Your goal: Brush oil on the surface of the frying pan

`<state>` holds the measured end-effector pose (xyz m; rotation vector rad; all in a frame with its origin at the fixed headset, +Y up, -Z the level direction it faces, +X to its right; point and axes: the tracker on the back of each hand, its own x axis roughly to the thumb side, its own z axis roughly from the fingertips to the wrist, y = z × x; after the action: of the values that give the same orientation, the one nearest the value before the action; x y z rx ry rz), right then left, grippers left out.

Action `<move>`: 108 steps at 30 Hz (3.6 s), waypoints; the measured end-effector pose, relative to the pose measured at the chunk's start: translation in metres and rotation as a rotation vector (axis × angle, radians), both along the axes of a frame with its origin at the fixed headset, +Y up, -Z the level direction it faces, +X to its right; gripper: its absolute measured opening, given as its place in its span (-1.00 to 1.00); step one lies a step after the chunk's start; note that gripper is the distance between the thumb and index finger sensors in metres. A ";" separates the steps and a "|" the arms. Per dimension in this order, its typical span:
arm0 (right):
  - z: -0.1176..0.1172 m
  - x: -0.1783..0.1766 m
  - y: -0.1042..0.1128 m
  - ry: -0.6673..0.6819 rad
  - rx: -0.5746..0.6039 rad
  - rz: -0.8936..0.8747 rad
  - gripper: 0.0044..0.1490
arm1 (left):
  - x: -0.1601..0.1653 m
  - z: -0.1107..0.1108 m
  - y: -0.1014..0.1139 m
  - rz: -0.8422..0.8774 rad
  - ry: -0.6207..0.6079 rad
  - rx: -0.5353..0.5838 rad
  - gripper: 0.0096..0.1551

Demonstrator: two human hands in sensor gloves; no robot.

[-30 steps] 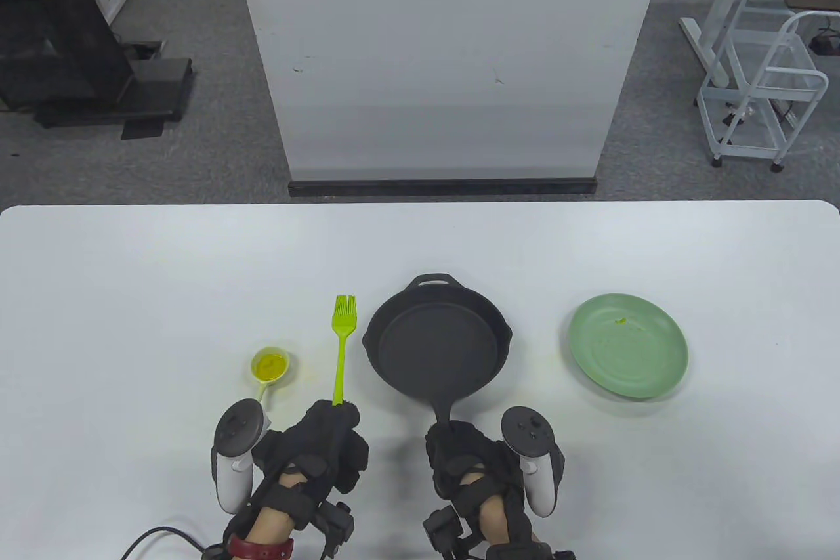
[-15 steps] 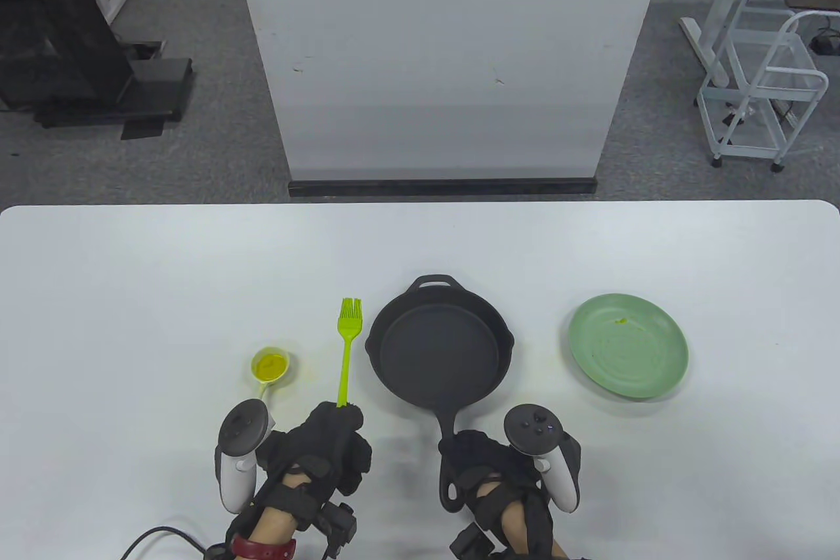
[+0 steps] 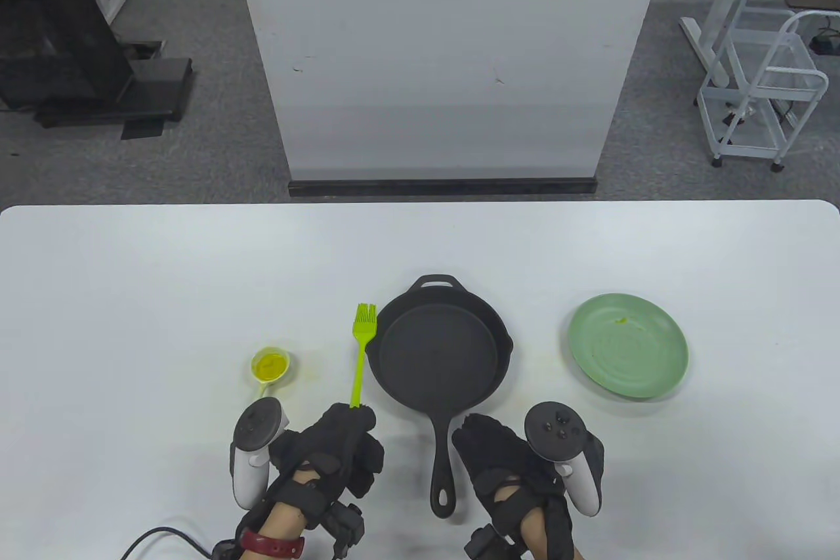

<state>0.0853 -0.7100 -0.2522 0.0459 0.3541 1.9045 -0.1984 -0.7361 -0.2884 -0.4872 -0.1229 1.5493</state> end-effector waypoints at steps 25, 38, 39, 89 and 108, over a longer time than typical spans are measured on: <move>-0.003 -0.005 -0.018 -0.048 0.008 -0.407 -0.28 | 0.102 0.023 0.010 -0.021 -0.366 0.007 -0.45; -0.007 -0.010 -0.011 0.010 0.003 -0.416 -0.49 | 0.060 0.022 0.022 -0.161 -0.190 0.223 -0.47; -0.007 -0.010 -0.011 0.012 0.000 -0.408 -0.49 | 0.054 0.021 0.023 -0.147 -0.171 0.238 -0.47; -0.049 0.206 -0.054 -0.514 -0.398 0.020 -0.46 | -0.065 0.005 0.011 -0.099 0.129 0.334 -0.46; -0.050 0.210 -0.051 -0.490 -0.485 0.203 -0.21 | -0.066 0.004 0.011 -0.098 0.130 0.332 -0.46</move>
<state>0.2958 -0.7610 -0.3018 -0.7899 0.4849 1.9025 -0.2641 -0.7254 -0.2843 -0.1286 -0.2475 1.4251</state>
